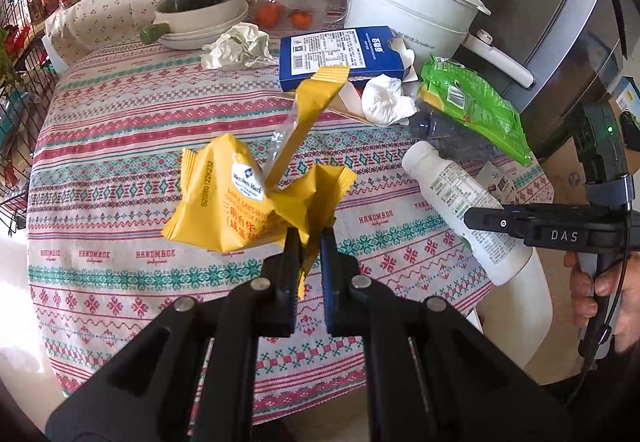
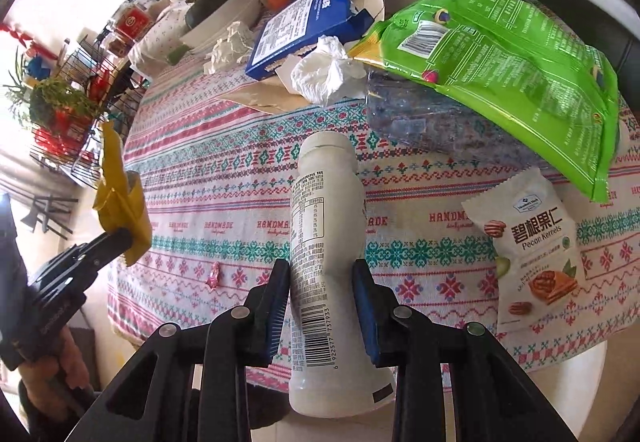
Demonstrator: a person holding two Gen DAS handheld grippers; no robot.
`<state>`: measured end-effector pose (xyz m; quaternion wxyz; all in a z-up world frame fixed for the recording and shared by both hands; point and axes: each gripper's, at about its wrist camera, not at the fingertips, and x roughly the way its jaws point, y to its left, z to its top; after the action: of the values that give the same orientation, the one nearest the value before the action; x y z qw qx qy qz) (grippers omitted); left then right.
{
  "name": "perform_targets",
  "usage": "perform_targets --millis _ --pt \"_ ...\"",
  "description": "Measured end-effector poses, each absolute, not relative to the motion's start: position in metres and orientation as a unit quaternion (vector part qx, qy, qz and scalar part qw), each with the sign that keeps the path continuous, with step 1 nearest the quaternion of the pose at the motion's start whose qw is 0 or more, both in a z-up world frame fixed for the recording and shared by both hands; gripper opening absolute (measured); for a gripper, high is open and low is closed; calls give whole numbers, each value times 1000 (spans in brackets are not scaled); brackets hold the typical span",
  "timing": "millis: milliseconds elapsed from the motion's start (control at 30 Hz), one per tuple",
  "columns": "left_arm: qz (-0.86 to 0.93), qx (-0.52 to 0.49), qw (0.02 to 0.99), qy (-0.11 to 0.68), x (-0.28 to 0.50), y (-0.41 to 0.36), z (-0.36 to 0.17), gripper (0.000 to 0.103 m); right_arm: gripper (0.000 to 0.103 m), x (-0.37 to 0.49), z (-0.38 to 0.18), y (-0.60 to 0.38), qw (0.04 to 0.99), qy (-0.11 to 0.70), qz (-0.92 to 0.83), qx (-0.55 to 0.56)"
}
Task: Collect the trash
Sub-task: 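Carry the yellow bag and white bottle over the bin and open both tools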
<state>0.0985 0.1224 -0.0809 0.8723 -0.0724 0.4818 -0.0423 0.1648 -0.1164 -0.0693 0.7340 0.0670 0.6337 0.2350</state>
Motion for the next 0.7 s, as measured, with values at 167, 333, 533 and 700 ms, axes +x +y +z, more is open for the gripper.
perform_targets --millis 167,333,533,700 --pt "-54 -56 874 480 98 109 -79 11 33 162 -55 -124 741 622 242 77" --pt "-70 -46 874 478 97 95 -76 11 33 159 -36 -138 752 605 245 93" --pt "-99 -26 876 471 89 73 -71 11 33 147 -13 -164 766 587 243 96" --pt "-133 -2 872 471 82 47 -70 11 33 129 8 -199 782 568 237 105"
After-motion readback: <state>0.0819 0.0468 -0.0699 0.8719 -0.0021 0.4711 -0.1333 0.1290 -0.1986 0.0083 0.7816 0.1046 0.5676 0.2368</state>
